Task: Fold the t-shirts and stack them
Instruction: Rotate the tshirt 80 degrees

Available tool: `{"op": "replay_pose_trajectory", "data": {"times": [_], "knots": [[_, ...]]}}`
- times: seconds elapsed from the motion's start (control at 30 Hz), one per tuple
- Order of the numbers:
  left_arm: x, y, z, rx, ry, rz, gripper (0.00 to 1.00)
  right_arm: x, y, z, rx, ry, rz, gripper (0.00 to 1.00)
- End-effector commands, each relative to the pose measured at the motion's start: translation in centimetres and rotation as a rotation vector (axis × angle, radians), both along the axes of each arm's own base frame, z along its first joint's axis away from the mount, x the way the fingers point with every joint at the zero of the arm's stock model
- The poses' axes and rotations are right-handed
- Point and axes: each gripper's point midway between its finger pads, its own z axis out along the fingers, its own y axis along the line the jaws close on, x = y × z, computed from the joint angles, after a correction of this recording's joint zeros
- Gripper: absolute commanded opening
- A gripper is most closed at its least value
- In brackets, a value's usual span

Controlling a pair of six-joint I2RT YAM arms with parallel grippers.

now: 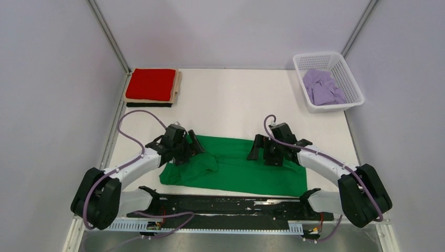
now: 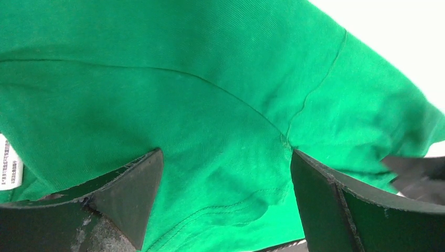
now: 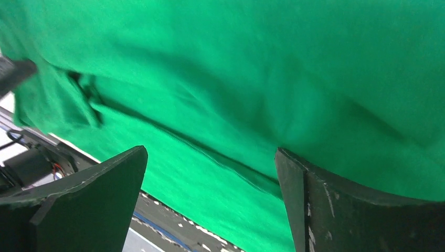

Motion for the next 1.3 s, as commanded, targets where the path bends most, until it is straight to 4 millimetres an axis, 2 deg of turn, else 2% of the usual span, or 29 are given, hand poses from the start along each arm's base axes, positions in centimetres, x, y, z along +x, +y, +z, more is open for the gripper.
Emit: {"op": "replay_pose_trajectory", "data": {"times": [0.0, 0.1, 0.13, 0.17, 0.2, 0.23, 0.27, 0.3, 0.33, 0.37, 0.4, 0.43, 0.47, 0.5, 0.53, 0.57, 0.6, 0.63, 0.67, 0.7, 0.73, 0.77, 0.87, 0.93, 0.97, 1.0, 1.03, 1.13, 1.27], "knots": [[3.5, 2.1, -1.4, 0.024, -0.01, 0.127, 1.0, -2.1, -0.9, -0.5, -0.041, 0.017, 0.032, 1.0], [5.8, 1.9, -2.3, 0.01, 0.016, 0.122, 1.0, -2.0, -1.1, 0.3, -0.041, -0.012, 0.027, 1.0], [7.7, 1.8, -1.5, -0.001, -0.012, 0.131, 1.0, -1.8, -0.9, 0.9, -0.03, -0.032, 0.028, 1.0], [8.2, 1.7, -2.7, 0.013, 0.024, 0.115, 1.0, -1.6, -0.8, 1.6, -0.018, -0.056, 0.03, 1.0], [10.2, 1.4, -1.8, 0.0, 0.005, 0.122, 1.0, -1.4, -0.7, 2.4, -0.005, -0.082, 0.03, 1.0], [10.6, 1.1, -3.2, -0.002, 0.056, 0.103, 1.0, -1.1, -0.6, 3.2, 0.006, -0.108, 0.028, 1.0], [13.1, 0.4, -1.9, -0.027, 0.018, 0.099, 1.0, -0.8, -0.5, 4.0, 0.017, -0.135, 0.027, 1.0], [13.6, -0.2, -3.4, -0.033, 0.061, 0.079, 1.0, -0.6, -0.4, 4.6, 0.025, -0.158, 0.026, 1.0], [16.5, -1.3, -1.6, -0.065, 0.008, 0.061, 1.0, -0.4, -0.4, 5.3, 0.033, -0.181, 0.024, 1.0], [16.9, -2.1, -3.5, -0.077, 0.061, 0.026, 1.0, -0.2, -0.5, 5.8, 0.035, -0.202, 0.017, 1.0], [19.9, -3.4, -1.8, -0.106, 0.017, 0.009, 1.0, 0.1, -0.7, 6.1, 0.028, -0.225, 0.004, 1.0], [20.3, -4.4, -4.2, -0.126, 0.078, -0.019, 1.0, 0.5, -1.3, 6.0, 0.003, -0.247, -0.025, 1.0], [23.4, -5.8, -2.3, -0.156, 0.028, -0.032, 1.0, 1.2, -2.2, 5.6, -0.035, -0.268, -0.064, 1.0], [23.3, -6.6, -5.0, -0.17, 0.116, -0.036, 1.0, 1.9, -3.0, 5.0, -0.076, -0.284, -0.107, 1.0], [26.1, -8.1, -3.0, -0.214, 0.063, -0.054, 1.0, 2.4, -3.9, 4.3, -0.114, -0.282, -0.146, 1.0], [26.1, -9.3, -5.0, -0.234, 0.117, -0.077, 1.0, 2.7, -4.3, 3.8, -0.131, -0.272, -0.156, 1.0], [28.5, -10.6, -3.1, -0.26, 0.06, -0.082, 1.0, 3.3, -4.9, 3.3, -0.166, -0.267, -0.179, 1.0], [28.8, -11.5, -4.5, -0.252, 0.076, -0.085, 1.0, 3.8, -5.3, 3.0, -0.193, -0.266, -0.193, 1.0], [31.1, -12.7, -2.5, -0.275, 0.012, -0.088, 1.0, 4.2, -5.5, 2.4, -0.215, -0.258, -0.195, 1.0], [31.6, -13.6, -3.9, -0.28, 0.02, -0.091, 1.0, 4.5, -5.5, 1.7, -0.237, -0.239, -0.185, 1.0], [33.7, -14.9, -1.7, -0.323, -0.045, -0.096, 1.0, 4.6, -5.5, 1.3, -0.253, -0.231, -0.166, 1.0], [34.0, -15.9, -3.9, -0.354, -0.018, -0.107, 1.0, 4.8, -5.2, 1.0, -0.26, -0.219, -0.144, 1.0], [37.8, -19.0, -3.9, -0.523, -0.076, -0.096, 1.0, 4.3, -3.6, 0.2, -0.219, -0.166, -0.066, 1.0], [39.9, -20.4, -2.8, -0.635, -0.158, -0.081, 1.0, 3.8, -2.2, -0.2, -0.161, -0.139, -0.015, 1.0], [41.2, -20.8, -1.2, -0.684, -0.252, -0.083, 1.0, 3.4, -1.5, -0.3, -0.134, -0.123, 0.006, 1.0], [41.8, -21.0, -1.1, -0.721, -0.271, -0.058, 1.0, 2.9, -0.7, -0.3, -0.102, -0.111, 0.034, 1.0], [42.6, -21.2, 0.4, -0.749, -0.349, -0.056, 1.0, 2.3, 0.1, -0.2, -0.074, -0.095, 0.061, 1.0], [43.4, -21.3, 1.9, -0.725, -0.429, -0.044, 1.0, 0.5, 2.2, 0.0, -0.011, -0.06, 0.115, 1.0], [43.6, -21.1, 2.5, -0.617, -0.47, -0.047, 1.0, -1.6, 5.1, 0.8, 0.072, -0.043, 0.188, 1.0]]}}
